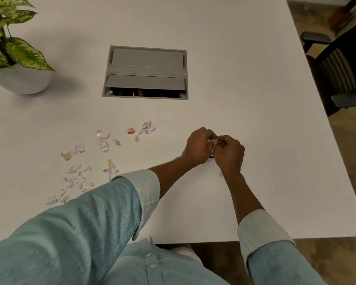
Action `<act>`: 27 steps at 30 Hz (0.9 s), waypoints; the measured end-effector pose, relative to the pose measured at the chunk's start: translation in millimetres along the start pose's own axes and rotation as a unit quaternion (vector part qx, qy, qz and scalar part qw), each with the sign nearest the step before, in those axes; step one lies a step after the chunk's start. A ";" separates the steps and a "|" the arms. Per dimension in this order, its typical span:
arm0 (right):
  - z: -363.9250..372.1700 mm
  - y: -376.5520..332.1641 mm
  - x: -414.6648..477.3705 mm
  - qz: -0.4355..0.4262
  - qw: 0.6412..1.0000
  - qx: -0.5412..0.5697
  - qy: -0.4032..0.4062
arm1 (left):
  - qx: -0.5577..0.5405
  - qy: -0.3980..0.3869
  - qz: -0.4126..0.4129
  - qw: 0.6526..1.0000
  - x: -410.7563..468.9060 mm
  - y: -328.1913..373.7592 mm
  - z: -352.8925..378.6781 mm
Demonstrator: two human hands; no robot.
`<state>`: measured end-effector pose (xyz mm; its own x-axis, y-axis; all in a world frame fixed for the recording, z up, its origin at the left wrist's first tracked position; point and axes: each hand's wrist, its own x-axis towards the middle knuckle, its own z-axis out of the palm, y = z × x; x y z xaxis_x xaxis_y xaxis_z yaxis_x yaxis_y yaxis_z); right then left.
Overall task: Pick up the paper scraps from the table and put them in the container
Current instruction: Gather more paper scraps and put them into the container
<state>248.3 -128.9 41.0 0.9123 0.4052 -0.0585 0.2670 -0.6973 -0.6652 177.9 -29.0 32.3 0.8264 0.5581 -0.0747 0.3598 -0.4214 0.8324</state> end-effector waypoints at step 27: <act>36.7 131.0 -56.2 -0.023 0.982 -0.137 -0.130 | 0.318 -0.209 -0.058 0.923 -160.5 -195.3 -90.3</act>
<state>220.7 -221.3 -70.2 0.7971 0.5522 -0.2445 0.4124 -0.7934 -0.4477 -64.1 28.2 -68.7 0.8132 0.3567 -0.4598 0.5281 -0.7843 0.3256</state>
